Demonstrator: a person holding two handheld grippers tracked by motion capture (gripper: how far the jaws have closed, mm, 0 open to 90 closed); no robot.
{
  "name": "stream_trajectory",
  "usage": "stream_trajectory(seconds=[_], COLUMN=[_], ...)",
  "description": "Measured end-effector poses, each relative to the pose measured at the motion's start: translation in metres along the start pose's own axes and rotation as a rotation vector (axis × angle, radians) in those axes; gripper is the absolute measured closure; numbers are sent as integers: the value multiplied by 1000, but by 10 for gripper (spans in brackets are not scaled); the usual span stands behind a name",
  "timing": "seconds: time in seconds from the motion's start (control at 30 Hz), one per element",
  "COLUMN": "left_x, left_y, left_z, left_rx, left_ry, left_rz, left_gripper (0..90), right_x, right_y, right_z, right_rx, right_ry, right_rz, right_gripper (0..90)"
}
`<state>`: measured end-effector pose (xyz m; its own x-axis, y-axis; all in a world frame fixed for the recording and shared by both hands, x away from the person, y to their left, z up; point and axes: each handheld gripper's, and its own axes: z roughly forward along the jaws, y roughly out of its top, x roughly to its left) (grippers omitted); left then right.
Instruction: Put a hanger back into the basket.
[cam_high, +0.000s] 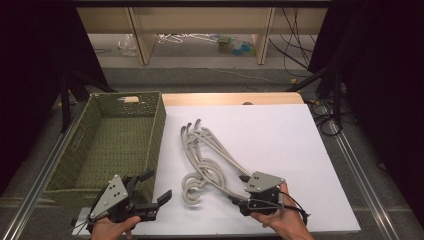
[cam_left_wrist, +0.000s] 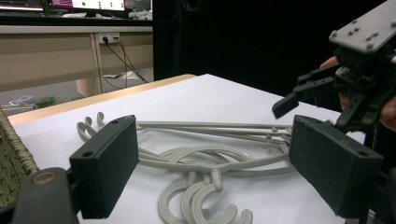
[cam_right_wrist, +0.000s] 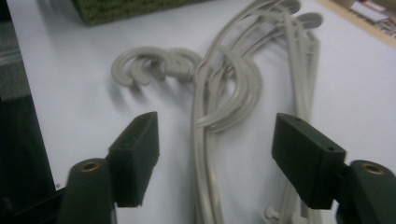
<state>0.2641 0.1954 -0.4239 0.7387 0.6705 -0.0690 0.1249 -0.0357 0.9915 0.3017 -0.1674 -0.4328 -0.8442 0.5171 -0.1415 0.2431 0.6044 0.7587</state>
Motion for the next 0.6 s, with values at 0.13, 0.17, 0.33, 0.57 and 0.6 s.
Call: stream_trajectory(seconds=[0.13,0.17,0.33,0.57,0.6], left_x=[0,0,-1,-1,-1], left_y=[0,0,0,0,0], left_z=[0,0,0,1,1], left_rx=[4,4,4,4,4], left_ry=[-1,-1,-2,-6,-6], left_rz=[5,3,0,4,4], left_gripper=[156,156,156,156,156], right_x=[-1,-2,-2,-3,-4], right_y=[1,2,7,7,7], right_z=[15,16,35,44,45], right_rx=[57,86,164,229,235], right_ry=[10,23,32,30,36], right_rz=[3,8,2,-2,-2], right_gripper=[417,430,498,539,547])
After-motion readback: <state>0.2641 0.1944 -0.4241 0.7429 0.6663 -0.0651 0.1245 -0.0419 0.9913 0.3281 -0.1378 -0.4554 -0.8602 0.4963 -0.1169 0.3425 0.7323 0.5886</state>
